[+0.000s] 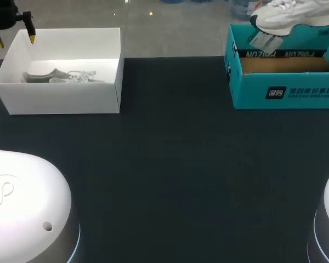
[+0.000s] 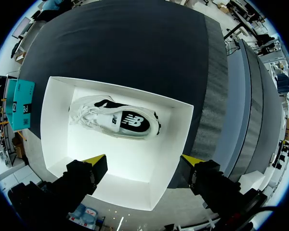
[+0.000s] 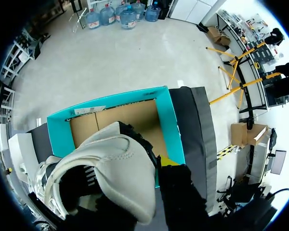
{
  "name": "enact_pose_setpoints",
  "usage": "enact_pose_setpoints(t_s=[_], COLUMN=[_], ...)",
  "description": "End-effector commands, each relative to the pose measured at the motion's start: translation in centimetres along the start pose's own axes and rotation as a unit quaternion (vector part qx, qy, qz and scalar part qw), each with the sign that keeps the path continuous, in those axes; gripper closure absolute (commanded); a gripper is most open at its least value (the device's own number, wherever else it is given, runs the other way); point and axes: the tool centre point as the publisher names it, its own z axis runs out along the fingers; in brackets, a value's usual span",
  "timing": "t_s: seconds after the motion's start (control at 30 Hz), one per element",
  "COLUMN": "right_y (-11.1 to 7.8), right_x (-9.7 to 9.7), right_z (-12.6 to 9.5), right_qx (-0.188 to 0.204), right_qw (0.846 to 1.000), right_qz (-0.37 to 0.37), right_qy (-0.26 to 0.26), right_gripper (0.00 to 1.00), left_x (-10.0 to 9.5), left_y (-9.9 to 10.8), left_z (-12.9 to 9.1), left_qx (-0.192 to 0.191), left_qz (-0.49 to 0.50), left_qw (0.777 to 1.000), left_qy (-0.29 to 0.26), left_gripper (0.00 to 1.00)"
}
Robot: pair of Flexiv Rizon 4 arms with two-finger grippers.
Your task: Take the shoe out of the shoebox, open the shoe tongue, remove and reinsert the insole, then place the shoe into the shoebox
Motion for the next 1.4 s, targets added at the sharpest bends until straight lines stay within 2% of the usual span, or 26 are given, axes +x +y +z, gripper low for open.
enact_pose_setpoints(t_s=[0.03,0.27,0.33,0.63,0.83,1.13,1.4], right_y=[-0.6,-0.6,-1.5,-7.6,-12.6,-18.5,-23.2], right_x=[-0.1,-0.1,0.0,2.6,5.2,7.6,10.3], right_z=[0.0,0.0,-0.6,-1.2,-1.5,-1.6,-3.7], right_qx=[-0.022,-0.022,-0.025,-0.039,-0.040,-0.041,-0.057], right_qw=[1.000,1.000,1.000,0.999,0.999,0.998,0.997], right_qz=[0.001,0.001,0.007,0.024,0.030,0.035,0.037], right_qy=[0.002,0.002,0.005,-0.012,-0.021,-0.023,-0.024], right_gripper=[1.00,1.00,1.00,1.00,1.00,1.00,1.00], left_x=[0.0,0.0,0.0,0.0,0.0,0.0,0.0], left_y=[0.0,0.0,0.0,0.0,0.0,0.0,0.0], left_z=[0.0,0.0,0.0,0.0,0.0,0.0,0.0], left_qx=[0.000,0.000,0.000,0.000,0.000,0.000,0.000], left_qz=[0.000,0.000,0.000,0.000,0.000,0.000,0.000], left_qw=[1.000,1.000,1.000,1.000,1.000,1.000,1.000], left_qy=[0.001,0.001,0.001,0.001,0.001,0.001,0.001], left_gripper=[0.00,0.00,0.00,0.00,0.00,0.00,0.00])
